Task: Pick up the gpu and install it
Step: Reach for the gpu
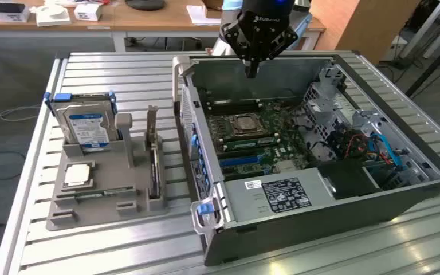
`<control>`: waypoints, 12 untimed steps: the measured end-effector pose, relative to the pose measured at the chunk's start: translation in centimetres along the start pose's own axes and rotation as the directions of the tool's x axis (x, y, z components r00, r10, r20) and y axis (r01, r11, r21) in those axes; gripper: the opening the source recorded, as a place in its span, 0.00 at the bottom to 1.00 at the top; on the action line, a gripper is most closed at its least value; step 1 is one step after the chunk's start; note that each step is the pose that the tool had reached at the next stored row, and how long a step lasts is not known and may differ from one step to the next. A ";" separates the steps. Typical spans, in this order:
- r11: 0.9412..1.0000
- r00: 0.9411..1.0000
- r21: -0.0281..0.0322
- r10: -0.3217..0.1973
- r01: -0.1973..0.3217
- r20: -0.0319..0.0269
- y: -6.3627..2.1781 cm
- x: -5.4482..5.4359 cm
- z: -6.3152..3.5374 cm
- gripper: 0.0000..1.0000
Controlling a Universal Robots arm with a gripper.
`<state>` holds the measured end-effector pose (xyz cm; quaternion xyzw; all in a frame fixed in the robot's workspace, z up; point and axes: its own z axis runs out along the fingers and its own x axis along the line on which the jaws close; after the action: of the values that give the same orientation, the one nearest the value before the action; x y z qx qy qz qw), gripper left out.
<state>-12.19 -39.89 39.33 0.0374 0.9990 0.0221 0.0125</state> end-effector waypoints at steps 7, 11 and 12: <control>1.000 1.000 0.000 0.000 0.000 0.000 0.00 0.0 0.00 0.11; 1.000 1.000 0.000 0.000 0.000 0.000 0.00 0.0 0.00 0.11; 1.000 1.000 0.000 0.000 0.000 0.000 0.00 0.0 0.01 0.11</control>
<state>-12.23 -39.88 39.32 0.0375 0.9990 0.0221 0.0125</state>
